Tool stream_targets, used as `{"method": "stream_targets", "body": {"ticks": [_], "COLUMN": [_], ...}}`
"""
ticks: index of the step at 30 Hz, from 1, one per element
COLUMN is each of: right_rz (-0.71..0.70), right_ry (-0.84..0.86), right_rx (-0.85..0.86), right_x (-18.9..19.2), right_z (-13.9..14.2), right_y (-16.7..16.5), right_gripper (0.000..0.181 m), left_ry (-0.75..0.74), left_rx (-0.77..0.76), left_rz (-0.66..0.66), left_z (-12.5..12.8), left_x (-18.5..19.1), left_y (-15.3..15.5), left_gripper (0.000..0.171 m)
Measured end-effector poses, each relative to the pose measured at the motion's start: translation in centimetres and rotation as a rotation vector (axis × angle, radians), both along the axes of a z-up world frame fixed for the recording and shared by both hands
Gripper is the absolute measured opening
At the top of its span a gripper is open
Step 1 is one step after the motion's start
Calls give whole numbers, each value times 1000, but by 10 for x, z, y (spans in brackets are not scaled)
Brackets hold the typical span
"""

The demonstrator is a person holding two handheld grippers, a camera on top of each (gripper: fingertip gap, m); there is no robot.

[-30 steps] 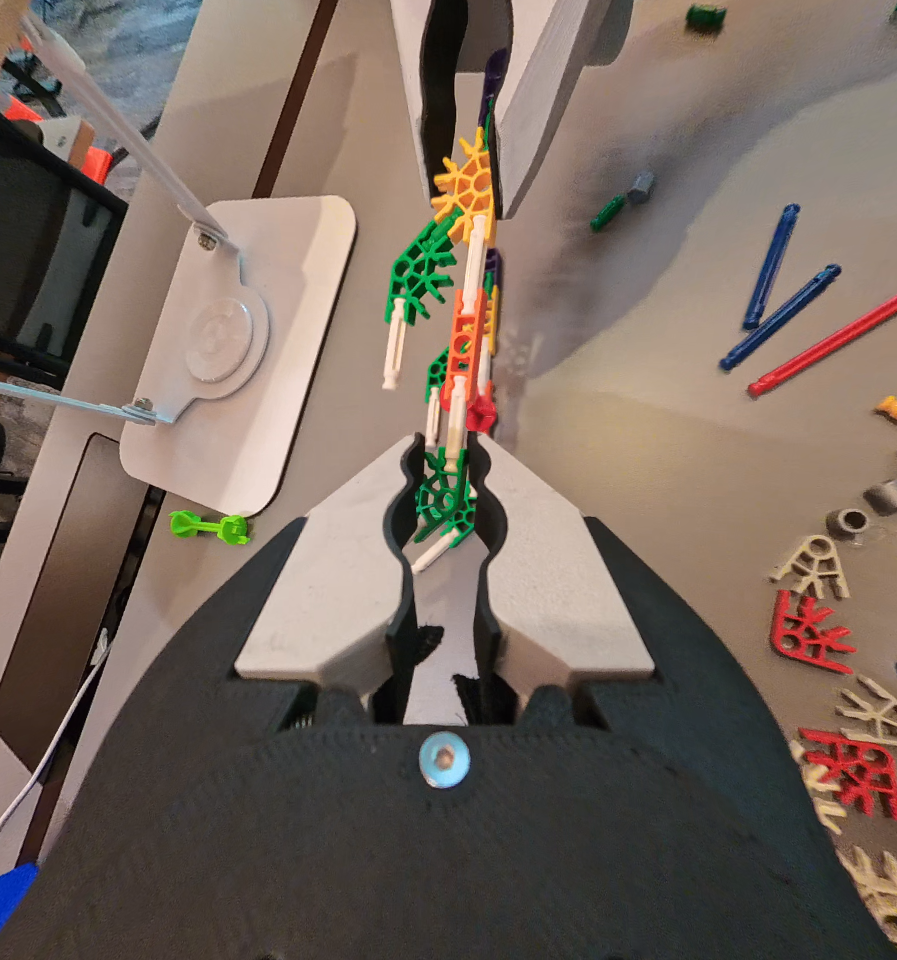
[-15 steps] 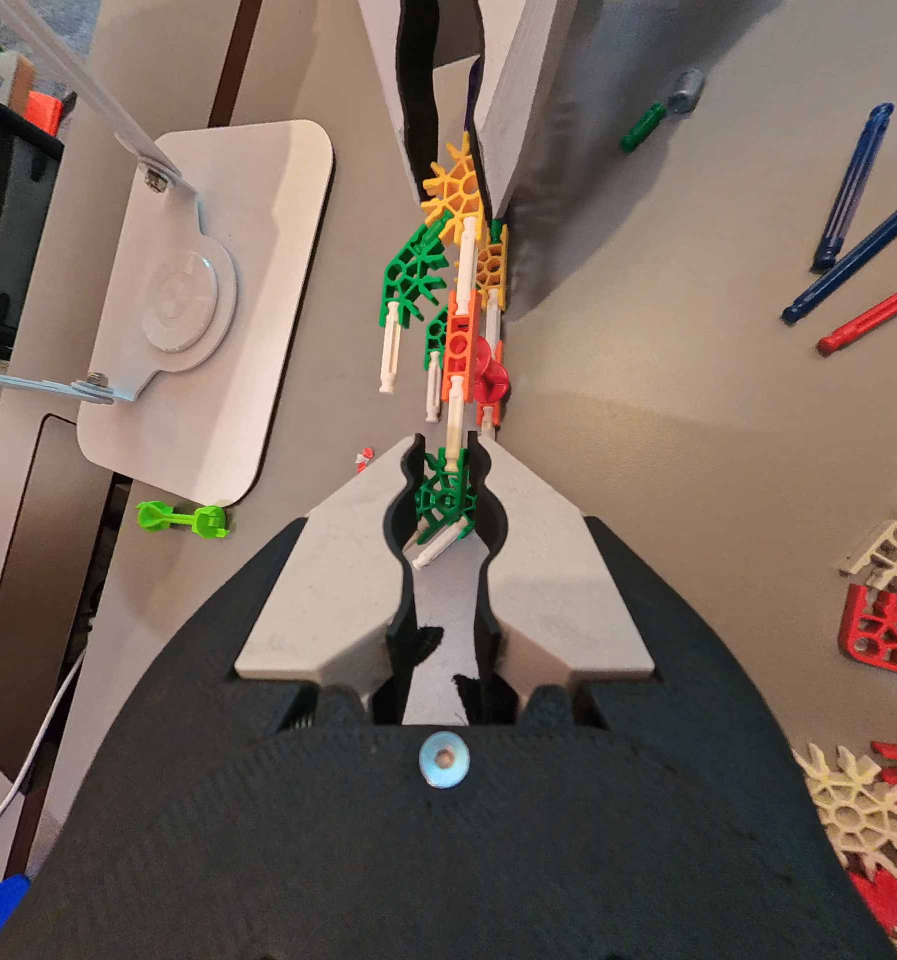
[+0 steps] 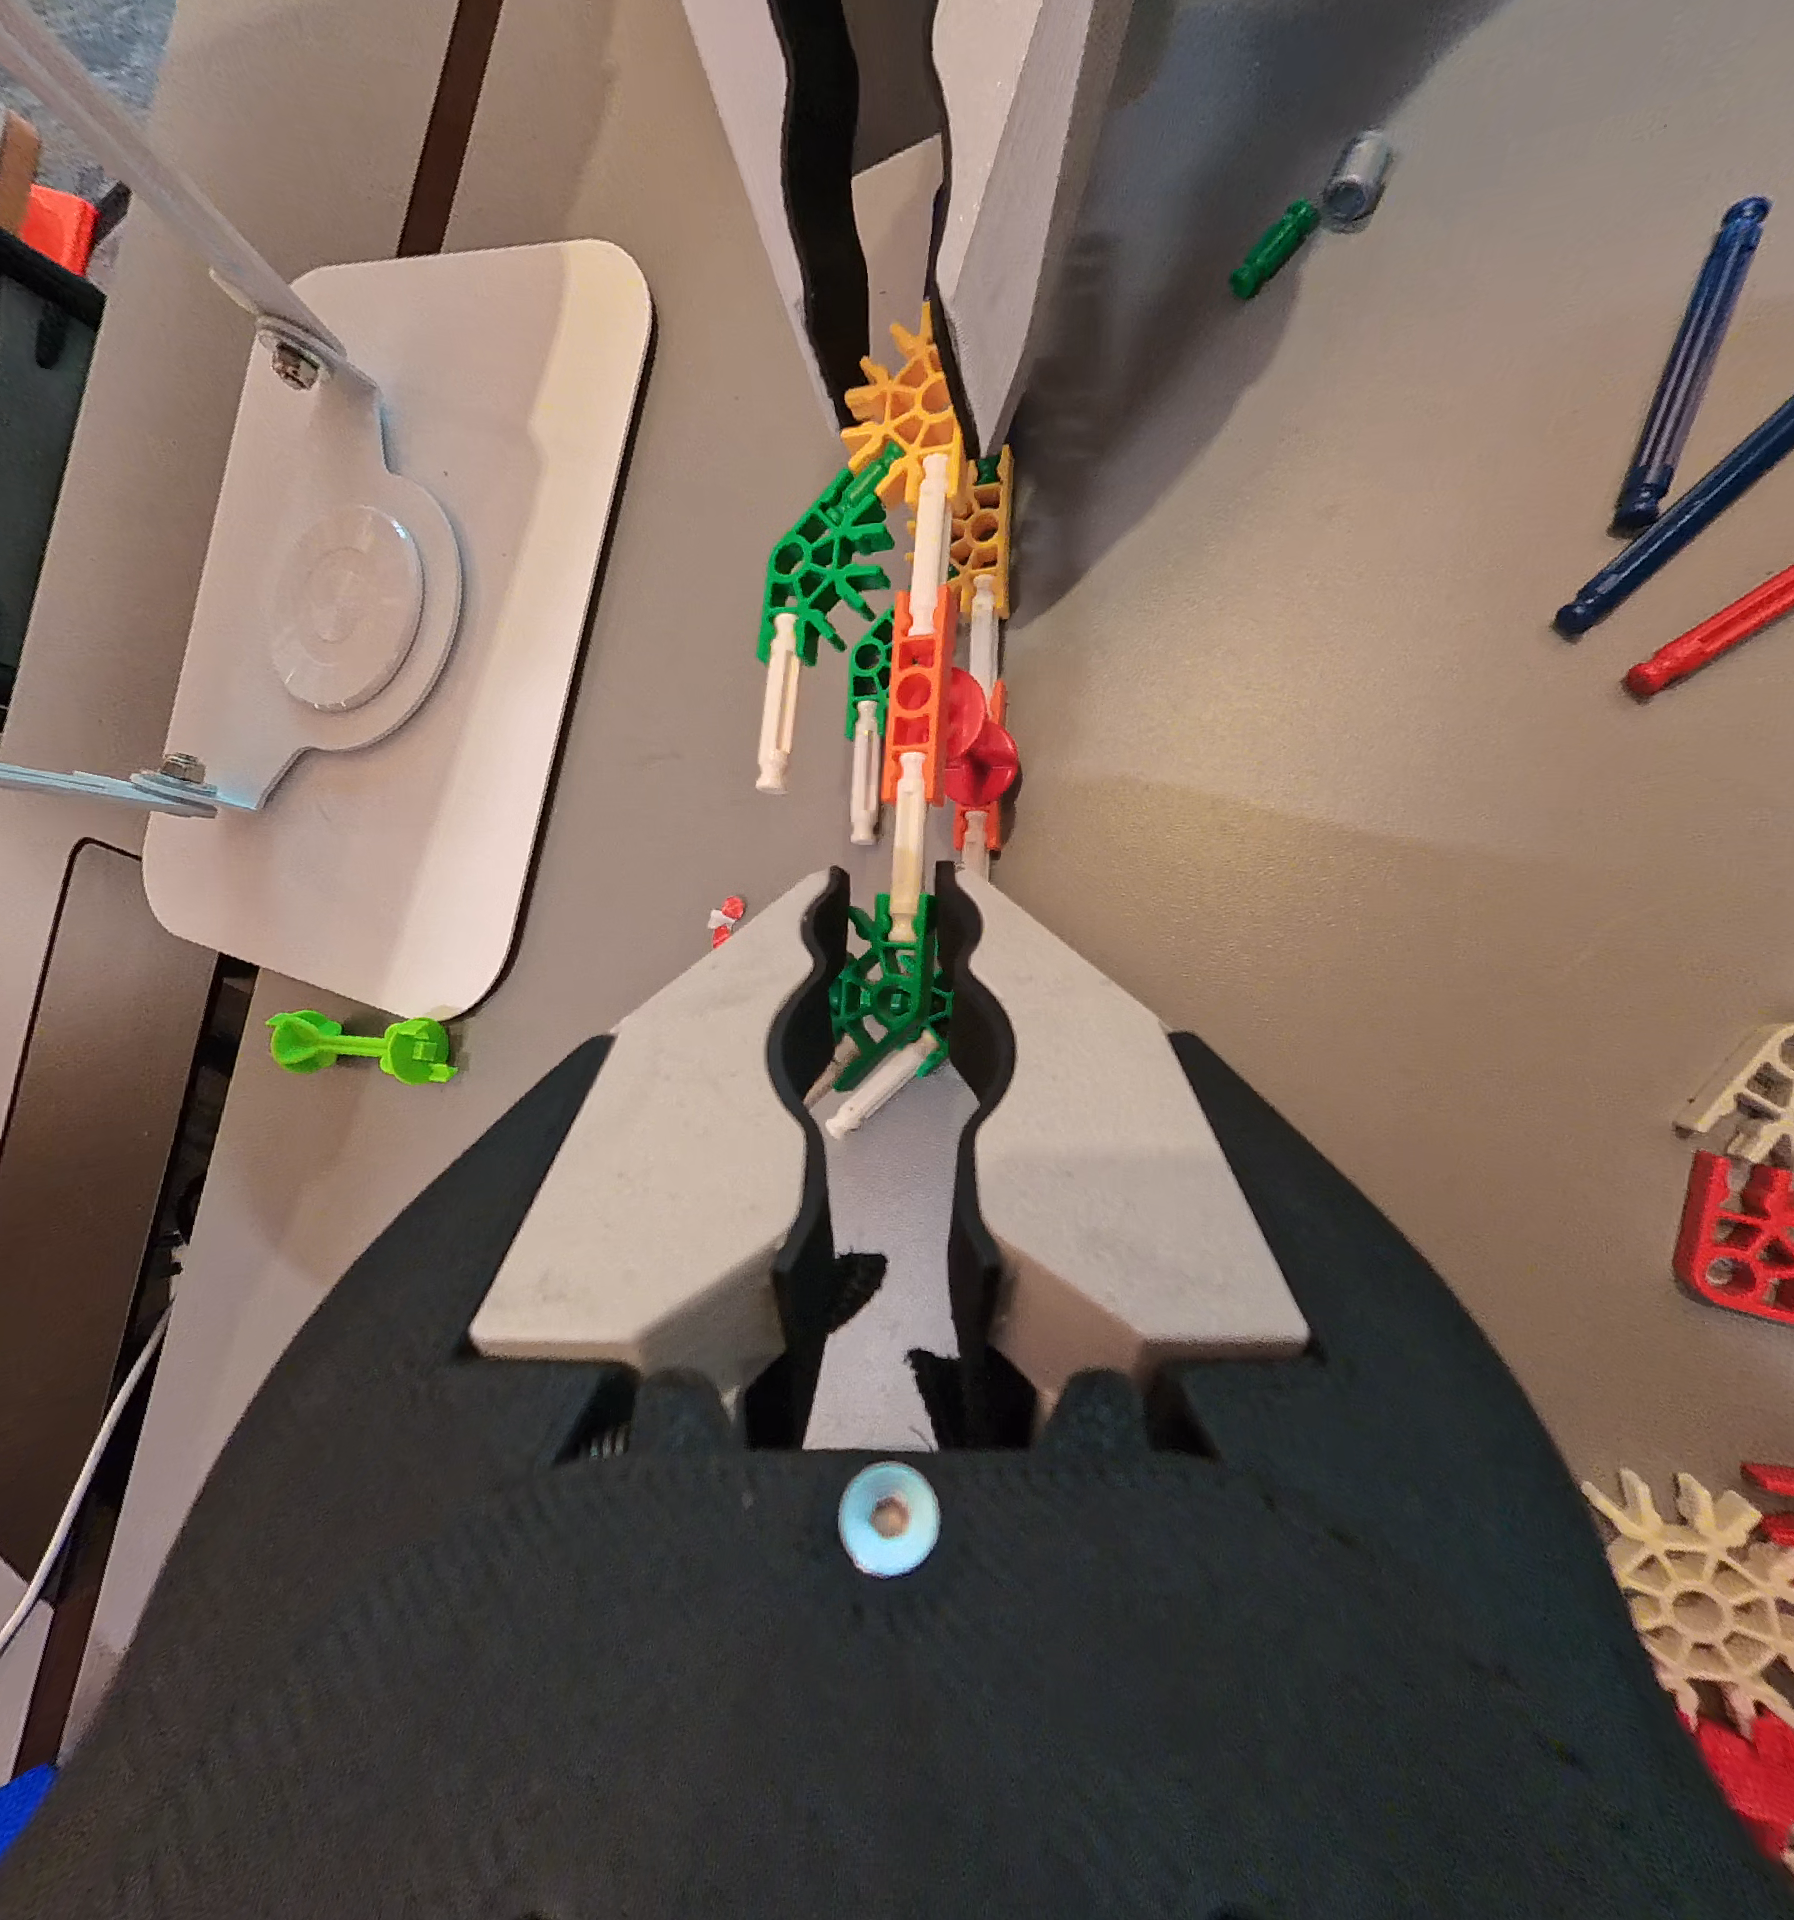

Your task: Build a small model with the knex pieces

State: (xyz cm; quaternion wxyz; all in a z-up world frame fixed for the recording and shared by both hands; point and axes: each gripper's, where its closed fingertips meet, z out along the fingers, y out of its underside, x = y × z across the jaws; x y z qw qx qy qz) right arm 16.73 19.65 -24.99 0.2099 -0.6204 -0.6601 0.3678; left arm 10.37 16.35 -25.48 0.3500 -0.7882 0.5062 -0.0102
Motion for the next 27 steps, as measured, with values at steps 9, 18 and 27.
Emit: {"method": "stream_targets", "body": {"ticks": [9,18,27], "right_rz": [-26,77,114], "right_ry": [-62,-15,-110], "right_rx": [55,213,192], "right_x": [1,-20,-36], "right_z": [-1,46,10], "right_y": [5,-25,-33], "right_gripper": [37,13,3], "left_ry": [20,57,65], "left_rx": [14,22,25], "left_rz": [-13,-31,-36], "left_z": [0,-1,-2], "left_x": [0,2,3], "left_y": [1,0,-2], "left_gripper": [14,14,14]}}
